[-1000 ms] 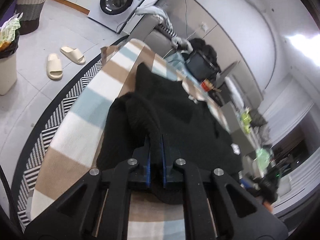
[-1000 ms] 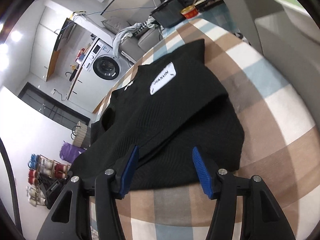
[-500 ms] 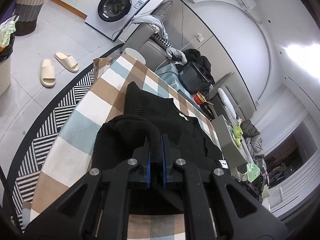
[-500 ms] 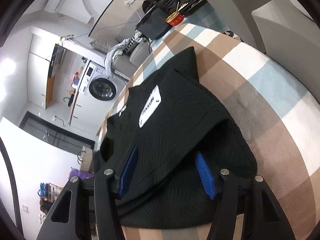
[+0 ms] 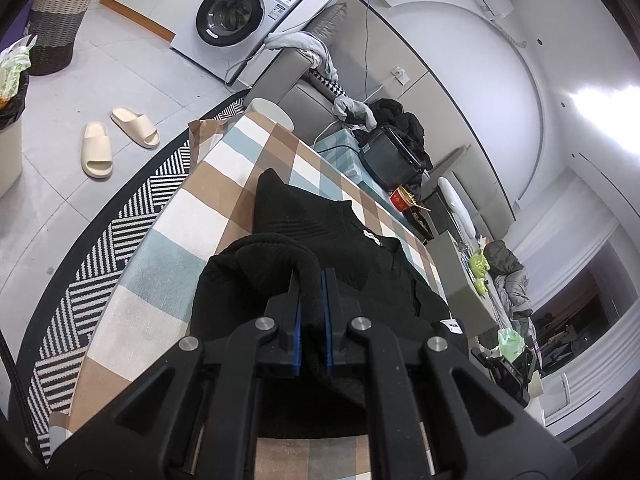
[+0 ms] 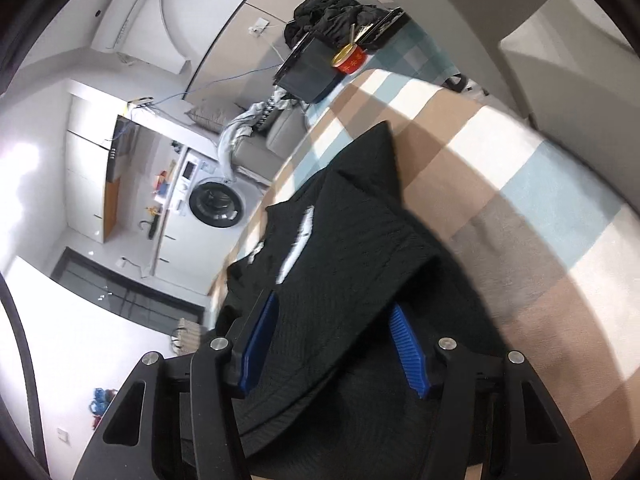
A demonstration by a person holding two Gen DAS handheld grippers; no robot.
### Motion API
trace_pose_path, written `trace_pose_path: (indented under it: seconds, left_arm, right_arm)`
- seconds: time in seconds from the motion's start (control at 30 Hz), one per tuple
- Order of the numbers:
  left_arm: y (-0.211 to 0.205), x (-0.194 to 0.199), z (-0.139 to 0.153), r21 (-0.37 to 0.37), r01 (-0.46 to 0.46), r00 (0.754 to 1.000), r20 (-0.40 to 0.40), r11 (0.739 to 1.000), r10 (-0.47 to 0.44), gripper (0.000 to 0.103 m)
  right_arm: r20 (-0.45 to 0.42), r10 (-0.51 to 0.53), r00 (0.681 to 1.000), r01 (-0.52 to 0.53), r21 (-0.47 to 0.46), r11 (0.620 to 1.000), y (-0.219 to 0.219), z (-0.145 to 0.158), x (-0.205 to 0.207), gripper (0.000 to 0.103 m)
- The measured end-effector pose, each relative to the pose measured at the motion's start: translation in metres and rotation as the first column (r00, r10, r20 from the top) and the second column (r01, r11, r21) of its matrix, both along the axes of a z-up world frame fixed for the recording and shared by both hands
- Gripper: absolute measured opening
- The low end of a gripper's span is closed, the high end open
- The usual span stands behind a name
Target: Fold small clothes
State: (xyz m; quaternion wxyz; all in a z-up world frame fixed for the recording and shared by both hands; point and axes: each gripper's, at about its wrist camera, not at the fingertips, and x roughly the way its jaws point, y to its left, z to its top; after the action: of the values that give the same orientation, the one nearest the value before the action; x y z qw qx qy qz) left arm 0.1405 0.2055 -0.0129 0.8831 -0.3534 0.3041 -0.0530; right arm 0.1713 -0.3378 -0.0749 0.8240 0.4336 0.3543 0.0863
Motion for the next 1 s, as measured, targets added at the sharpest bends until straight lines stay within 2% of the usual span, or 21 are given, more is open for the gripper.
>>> trace_pose_path:
  seconds: [0.13,0.3,0.37,0.43,0.47,0.5,0.53,0.6,0.67,0.83,0.9,1.0]
  left_arm:
    - [-0.001,0.002,0.000,-0.001,0.003,1.000,-0.007,1.000,-0.003,0.005]
    - [-0.002,0.010,-0.001,0.011,0.007,1.000,-0.019,1.000,-0.007,0.005]
    - [0.000,0.012,-0.002,0.014,0.003,1.000,-0.016,1.000,-0.003,0.005]
    - [0.000,0.014,-0.004,0.011,0.002,1.000,-0.016,1.000,-0.002,0.005]
    - [0.001,0.016,-0.005,0.011,0.000,1.000,-0.019,1.000,0.000,0.005]
    - [0.001,0.019,-0.007,0.010,-0.001,1.000,-0.024,1.000,0.001,0.005]
    - [0.002,0.022,-0.008,0.006,0.000,1.000,-0.029,1.000,0.000,0.005]
    - [0.003,0.026,-0.010,0.005,0.000,0.999,-0.034,1.000,0.000,0.005]
    - [0.005,0.031,-0.008,0.007,-0.002,1.000,-0.028,1.000,0.002,0.005]
    - [0.011,0.051,-0.001,0.005,-0.017,1.000,0.005,1.000,0.017,0.005]
    - [0.012,0.062,0.004,0.001,-0.020,0.999,0.025,1.000,0.020,0.005]
    - [0.015,0.086,0.009,-0.003,-0.028,0.998,0.048,1.000,0.028,0.005]
  right_arm:
    - [-0.024,-0.020,1.000,0.018,-0.075,0.997,-0.007,0.001,-0.002,0.058]
    - [0.007,0.018,1.000,-0.017,-0.049,0.999,-0.007,0.004,0.015,0.058]
    - [0.058,0.055,0.997,-0.053,-0.035,0.998,-0.004,0.011,0.016,0.058]
    - [0.106,0.107,0.989,-0.110,0.020,0.994,-0.003,0.013,0.020,0.058]
    - [0.111,0.124,0.986,-0.129,0.035,0.991,-0.001,0.012,0.024,0.058]
    - [0.090,0.130,0.987,-0.132,0.012,0.991,0.001,0.011,0.027,0.057]
    - [0.060,0.132,0.989,-0.130,-0.035,0.991,0.005,0.009,0.030,0.054]
    - [0.024,0.138,0.990,-0.135,-0.094,0.986,0.010,0.004,0.035,0.022]
    - [0.018,0.154,0.988,-0.151,-0.110,0.982,0.014,0.003,0.037,0.004]
    - [0.136,0.140,0.981,-0.119,-0.148,0.982,0.018,0.040,0.042,0.003]
    - [0.176,0.116,0.978,-0.091,-0.145,0.985,0.018,0.060,0.056,0.003]
    - [0.191,0.077,0.979,-0.046,-0.161,0.986,0.018,0.078,0.082,0.003]
